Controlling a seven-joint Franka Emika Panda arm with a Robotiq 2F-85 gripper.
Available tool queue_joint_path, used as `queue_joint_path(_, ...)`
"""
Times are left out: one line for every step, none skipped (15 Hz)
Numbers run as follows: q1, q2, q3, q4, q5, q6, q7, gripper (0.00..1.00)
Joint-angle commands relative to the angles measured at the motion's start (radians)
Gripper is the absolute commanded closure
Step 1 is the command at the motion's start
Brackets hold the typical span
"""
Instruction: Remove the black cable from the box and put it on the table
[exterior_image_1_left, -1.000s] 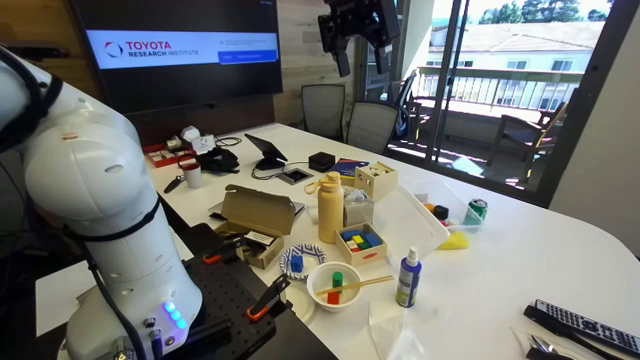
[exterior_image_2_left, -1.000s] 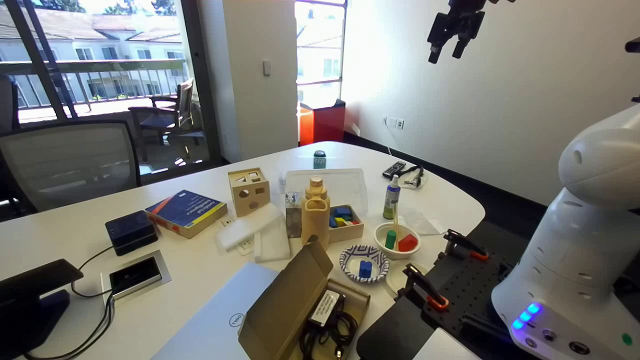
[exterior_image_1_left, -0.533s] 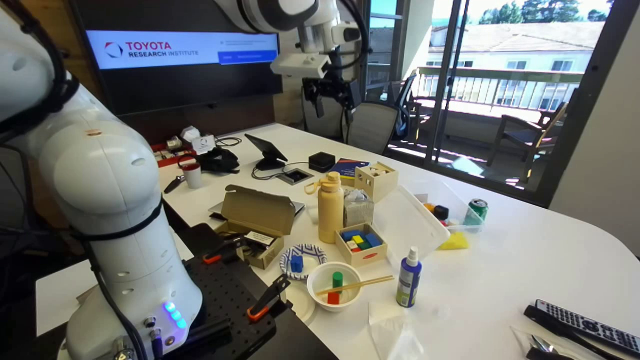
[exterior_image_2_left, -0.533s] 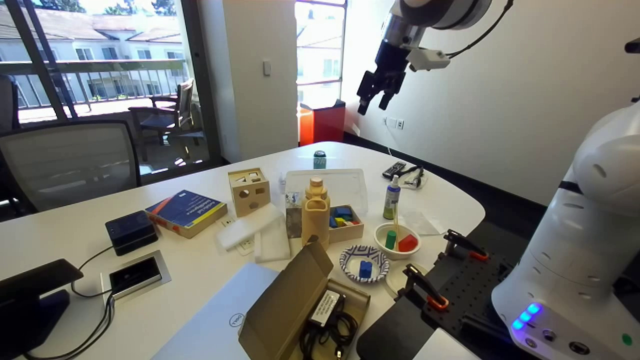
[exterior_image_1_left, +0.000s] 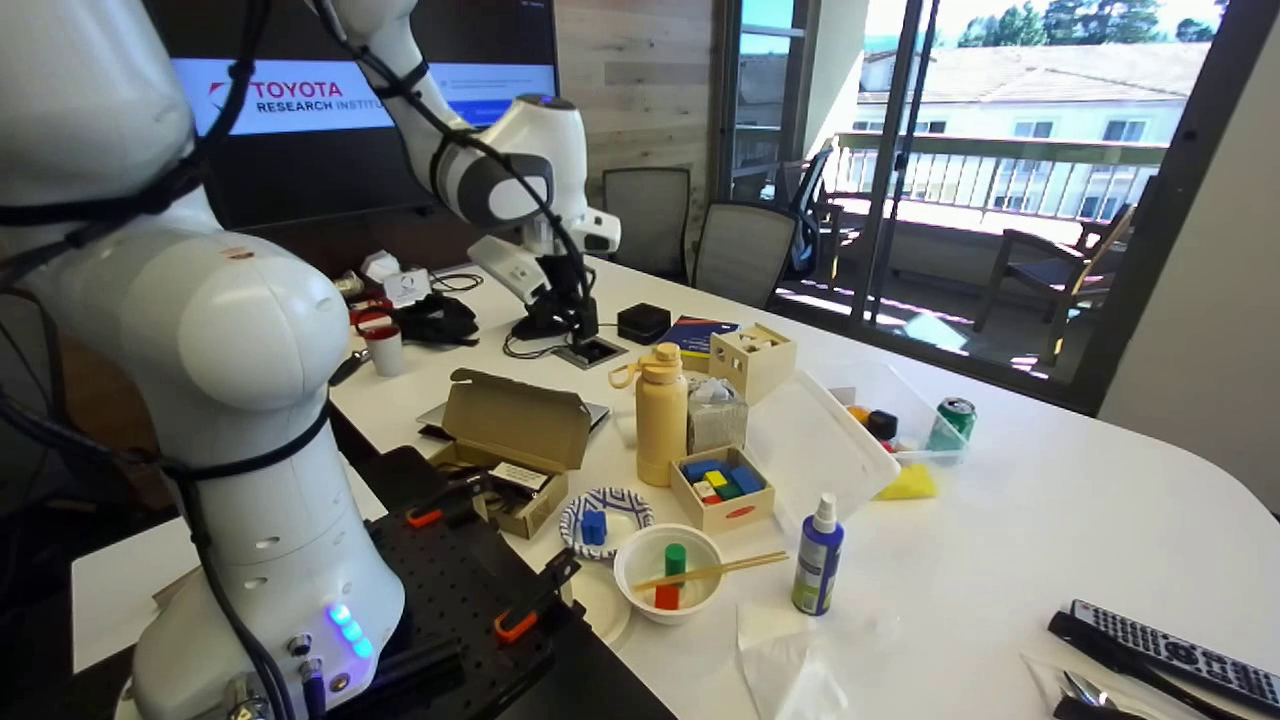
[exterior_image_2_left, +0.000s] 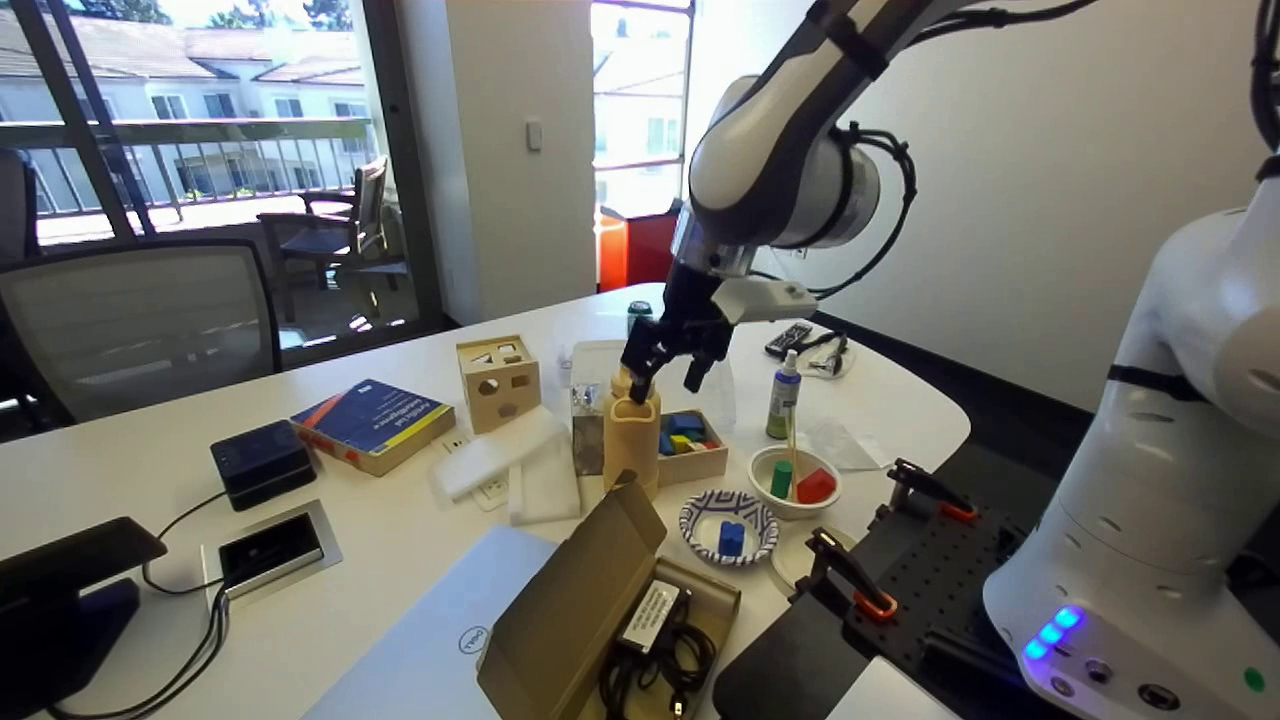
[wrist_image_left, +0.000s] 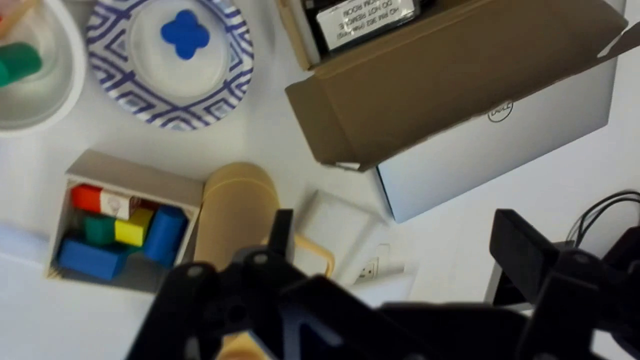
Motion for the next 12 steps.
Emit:
queue_joint_path(0.048,0.162,0.094,-0.017,0.164,0.130,0.123,0.00)
queue_joint_path(0.052,0.214,0.128,-0.011,0.226,0.161,0.135,0.00)
queue_joint_path(0.075,0.261,0.132,-0.001,0.268,0.183,0.152,0.00)
queue_joint_path(0.074,0.305,0.148,0.008,0.286,0.202,0.178,0.00)
queue_joint_path(0.073,0.343,0.160,0.023,0.318,0.210,0.173,0.00)
queue_joint_path(0.067,0.375,0.171,0.038,0.337,0.213,0.170,0.00)
queue_joint_path(0.055,0.402,0.181,0.056,0.354,0.207,0.154,0.00)
queue_joint_path(0.052,0.436,0.180,0.075,0.357,0.203,0.152,0.00)
queue_joint_path(0.051,0.465,0.175,0.092,0.354,0.196,0.157,0.00)
queue_joint_path(0.031,0.498,0.192,0.119,0.373,0.191,0.129,0.00)
queue_joint_path(0.016,0.528,0.207,0.141,0.388,0.192,0.112,0.00)
queue_joint_path(0.004,0.562,0.219,0.163,0.404,0.197,0.100,0.00)
